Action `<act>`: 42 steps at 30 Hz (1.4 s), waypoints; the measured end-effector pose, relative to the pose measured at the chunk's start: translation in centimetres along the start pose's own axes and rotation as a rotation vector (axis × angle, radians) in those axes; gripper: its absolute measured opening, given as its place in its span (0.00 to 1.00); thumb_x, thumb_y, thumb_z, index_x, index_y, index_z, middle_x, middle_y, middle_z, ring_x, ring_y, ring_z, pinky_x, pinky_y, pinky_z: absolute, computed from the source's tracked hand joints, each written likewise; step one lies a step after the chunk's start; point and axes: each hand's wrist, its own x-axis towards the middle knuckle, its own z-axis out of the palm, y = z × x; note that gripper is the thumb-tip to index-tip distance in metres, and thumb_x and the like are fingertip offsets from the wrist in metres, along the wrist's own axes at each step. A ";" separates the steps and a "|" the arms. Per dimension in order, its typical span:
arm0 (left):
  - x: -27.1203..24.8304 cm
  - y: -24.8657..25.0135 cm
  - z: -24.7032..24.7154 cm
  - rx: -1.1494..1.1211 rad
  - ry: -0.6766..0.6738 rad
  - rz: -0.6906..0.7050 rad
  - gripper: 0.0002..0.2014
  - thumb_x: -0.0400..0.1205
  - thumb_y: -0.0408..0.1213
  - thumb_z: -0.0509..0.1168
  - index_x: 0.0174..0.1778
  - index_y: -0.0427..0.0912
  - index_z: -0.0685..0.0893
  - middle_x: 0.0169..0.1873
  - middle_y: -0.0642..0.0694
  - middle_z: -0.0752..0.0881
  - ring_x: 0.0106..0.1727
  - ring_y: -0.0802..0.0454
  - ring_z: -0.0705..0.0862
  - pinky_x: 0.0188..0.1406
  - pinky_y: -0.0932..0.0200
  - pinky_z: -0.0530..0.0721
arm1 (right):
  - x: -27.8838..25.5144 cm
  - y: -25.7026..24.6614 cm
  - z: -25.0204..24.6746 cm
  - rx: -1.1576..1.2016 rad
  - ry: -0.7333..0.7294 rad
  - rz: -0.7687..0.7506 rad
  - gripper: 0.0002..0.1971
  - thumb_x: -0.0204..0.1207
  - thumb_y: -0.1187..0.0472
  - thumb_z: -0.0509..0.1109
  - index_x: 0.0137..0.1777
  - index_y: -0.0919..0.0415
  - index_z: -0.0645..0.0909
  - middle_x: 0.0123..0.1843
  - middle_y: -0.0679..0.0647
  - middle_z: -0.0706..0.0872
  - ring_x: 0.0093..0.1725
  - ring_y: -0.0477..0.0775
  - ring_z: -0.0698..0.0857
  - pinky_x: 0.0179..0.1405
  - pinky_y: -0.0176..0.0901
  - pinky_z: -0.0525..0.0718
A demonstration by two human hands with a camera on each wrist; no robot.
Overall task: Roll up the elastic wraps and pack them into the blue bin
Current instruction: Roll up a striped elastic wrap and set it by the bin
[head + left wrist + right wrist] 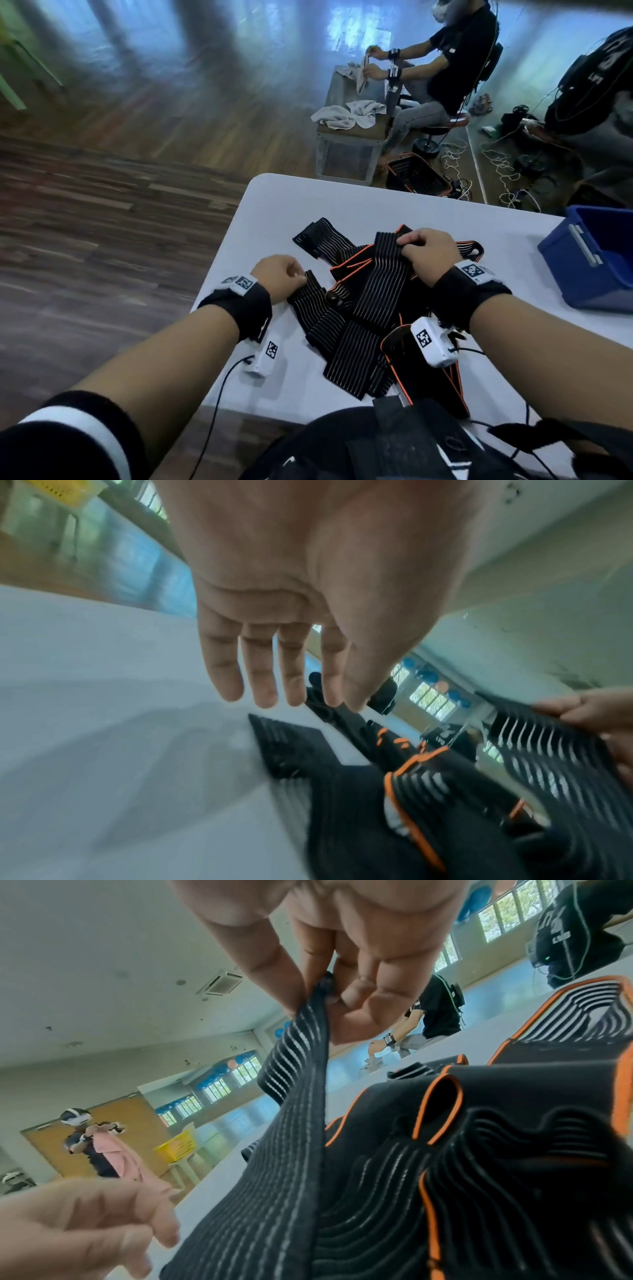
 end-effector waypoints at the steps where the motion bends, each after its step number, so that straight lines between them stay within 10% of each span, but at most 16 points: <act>1: 0.0 -0.5 0.4 0.059 -0.022 -0.011 0.08 0.81 0.46 0.71 0.51 0.48 0.89 0.52 0.47 0.88 0.55 0.48 0.86 0.54 0.58 0.81 | 0.0 0.1 -0.3 0.020 0.008 0.014 0.11 0.72 0.64 0.72 0.36 0.45 0.86 0.48 0.50 0.90 0.46 0.53 0.88 0.48 0.45 0.87; 12: 0.9 -1.1 2.5 0.103 0.033 -0.100 0.09 0.73 0.39 0.79 0.45 0.52 0.86 0.50 0.44 0.84 0.50 0.43 0.86 0.49 0.53 0.87 | -2.5 -0.1 -0.5 0.077 -0.076 -0.012 0.15 0.70 0.73 0.77 0.48 0.52 0.88 0.36 0.51 0.88 0.27 0.41 0.84 0.27 0.30 0.79; 15: 1.1 -1.2 2.0 -0.005 0.035 -0.121 0.12 0.72 0.30 0.75 0.34 0.53 0.84 0.39 0.49 0.86 0.44 0.46 0.88 0.44 0.56 0.87 | -3.0 -0.7 -0.5 0.141 -0.044 -0.047 0.13 0.71 0.73 0.77 0.43 0.51 0.88 0.42 0.49 0.91 0.36 0.43 0.88 0.35 0.31 0.82; 18: 1.6 0.1 -0.1 -0.110 0.096 -0.058 0.12 0.73 0.27 0.75 0.44 0.51 0.92 0.44 0.50 0.90 0.49 0.51 0.88 0.48 0.66 0.81 | -2.8 -2.0 -1.3 0.177 -0.027 -0.084 0.12 0.73 0.71 0.77 0.42 0.50 0.88 0.41 0.50 0.91 0.40 0.49 0.89 0.41 0.35 0.84; 31: 3.5 21.0 -20.6 -0.534 0.208 0.454 0.19 0.82 0.27 0.65 0.36 0.55 0.92 0.36 0.53 0.92 0.37 0.57 0.89 0.41 0.59 0.87 | 0.3 -16.9 -12.9 0.423 0.065 -0.460 0.11 0.72 0.77 0.77 0.43 0.59 0.90 0.40 0.55 0.93 0.39 0.48 0.91 0.45 0.39 0.91; 37: 0.4 28.5 -23.0 -0.702 0.165 0.543 0.18 0.79 0.19 0.56 0.48 0.37 0.91 0.45 0.34 0.91 0.42 0.45 0.89 0.42 0.52 0.91 | -0.1 -19.6 -17.7 0.434 0.138 -0.569 0.11 0.72 0.78 0.76 0.45 0.61 0.89 0.36 0.55 0.90 0.34 0.40 0.88 0.38 0.32 0.86; 42: -1.5 33.1 -22.2 -0.736 0.182 0.650 0.12 0.79 0.20 0.68 0.51 0.37 0.90 0.45 0.35 0.90 0.43 0.46 0.90 0.49 0.50 0.91 | -0.9 -19.2 -21.1 0.467 0.205 -0.620 0.09 0.73 0.76 0.76 0.47 0.64 0.89 0.37 0.57 0.91 0.31 0.37 0.87 0.32 0.27 0.82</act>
